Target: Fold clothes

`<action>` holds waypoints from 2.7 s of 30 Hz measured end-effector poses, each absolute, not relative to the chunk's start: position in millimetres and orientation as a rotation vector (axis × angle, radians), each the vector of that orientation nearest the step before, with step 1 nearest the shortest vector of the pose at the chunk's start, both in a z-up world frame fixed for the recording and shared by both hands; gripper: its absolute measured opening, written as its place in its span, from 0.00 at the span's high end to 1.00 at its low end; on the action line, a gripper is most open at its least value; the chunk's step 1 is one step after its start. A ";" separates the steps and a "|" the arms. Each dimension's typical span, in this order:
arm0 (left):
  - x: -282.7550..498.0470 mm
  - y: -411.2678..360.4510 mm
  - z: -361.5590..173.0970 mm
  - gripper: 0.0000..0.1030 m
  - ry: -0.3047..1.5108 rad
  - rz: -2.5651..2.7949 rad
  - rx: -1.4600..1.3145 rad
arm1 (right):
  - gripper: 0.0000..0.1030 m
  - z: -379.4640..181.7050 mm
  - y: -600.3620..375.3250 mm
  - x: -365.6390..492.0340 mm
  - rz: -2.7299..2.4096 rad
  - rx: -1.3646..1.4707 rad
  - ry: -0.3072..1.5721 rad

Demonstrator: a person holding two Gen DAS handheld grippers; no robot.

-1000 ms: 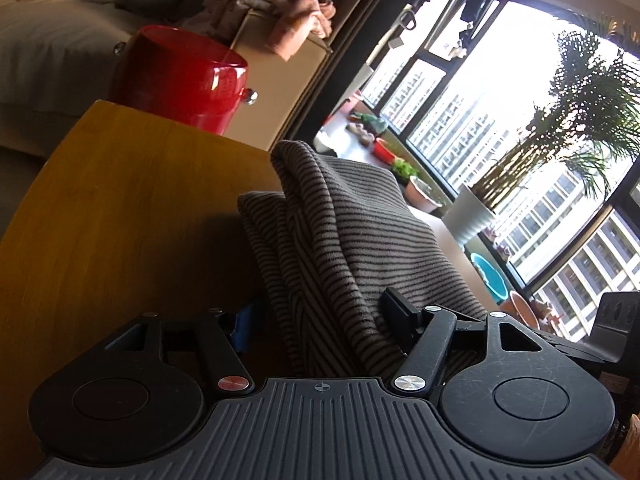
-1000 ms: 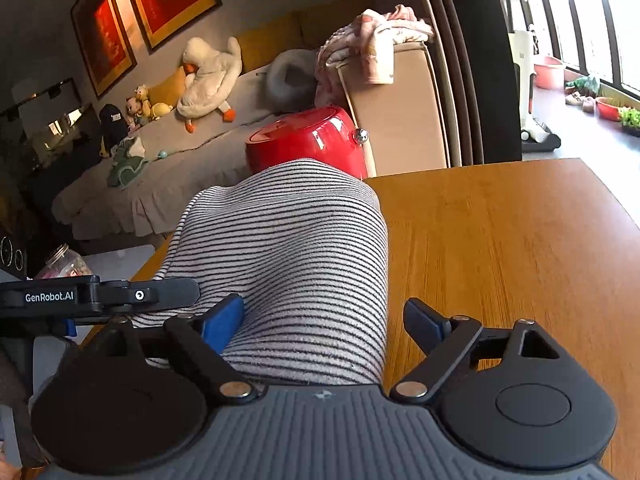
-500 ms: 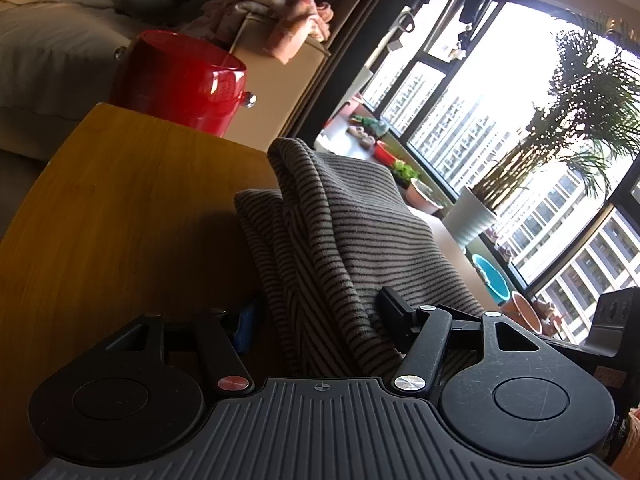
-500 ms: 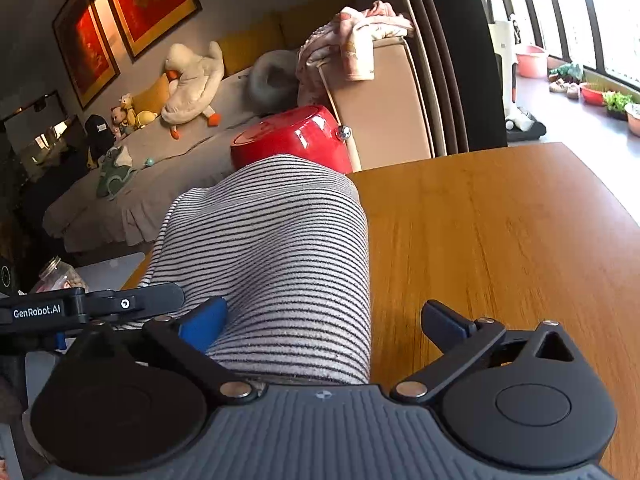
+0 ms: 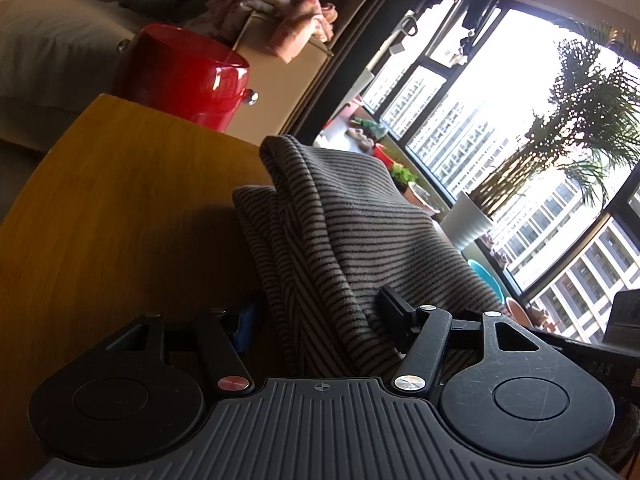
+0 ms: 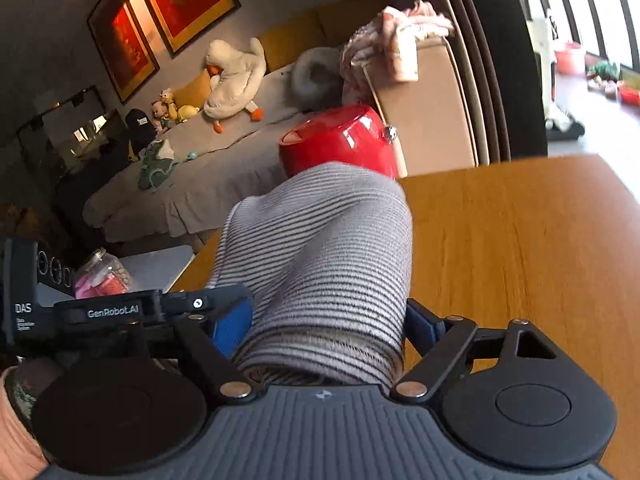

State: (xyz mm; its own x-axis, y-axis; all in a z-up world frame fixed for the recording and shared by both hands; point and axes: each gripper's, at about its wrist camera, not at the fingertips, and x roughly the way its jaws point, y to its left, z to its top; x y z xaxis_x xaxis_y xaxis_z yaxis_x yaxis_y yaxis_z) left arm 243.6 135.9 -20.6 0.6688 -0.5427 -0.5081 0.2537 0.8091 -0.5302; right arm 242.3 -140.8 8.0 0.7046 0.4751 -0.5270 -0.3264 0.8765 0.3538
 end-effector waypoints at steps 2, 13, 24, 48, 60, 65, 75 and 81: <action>243.6 135.2 -21.3 0.35 0.708 -0.475 -0.442 | 0.18 1.6 -139.1 245.0 0.414 0.204 0.666; 243.0 134.6 -23.7 0.34 0.709 -0.474 -0.452 | 0.17 22.0 -144.6 231.1 0.391 0.166 0.557; 240.1 133.7 -24.3 0.32 0.704 -0.460 -0.445 | 0.19 13.4 -139.0 236.0 0.372 0.131 0.609; 243.3 130.7 -26.5 0.30 0.701 -0.472 -0.452 | 0.10 15.1 -134.5 243.6 0.321 0.045 0.609; 239.6 128.8 -24.4 0.27 0.697 -0.450 -0.427 | 0.07 12.7 -137.1 232.4 0.348 0.074 0.645; 240.7 129.0 -23.6 0.26 0.699 -0.445 -0.423 | 0.08 38.5 -152.4 240.8 0.367 0.154 0.585; 239.7 132.5 -21.4 0.26 0.702 -0.441 -0.416 | 0.30 20.8 -132.6 352.1 0.411 0.369 0.767; 240.2 143.0 -21.2 0.21 0.689 -0.432 -0.398 | 0.34 12.0 -110.7 343.1 0.374 0.191 0.727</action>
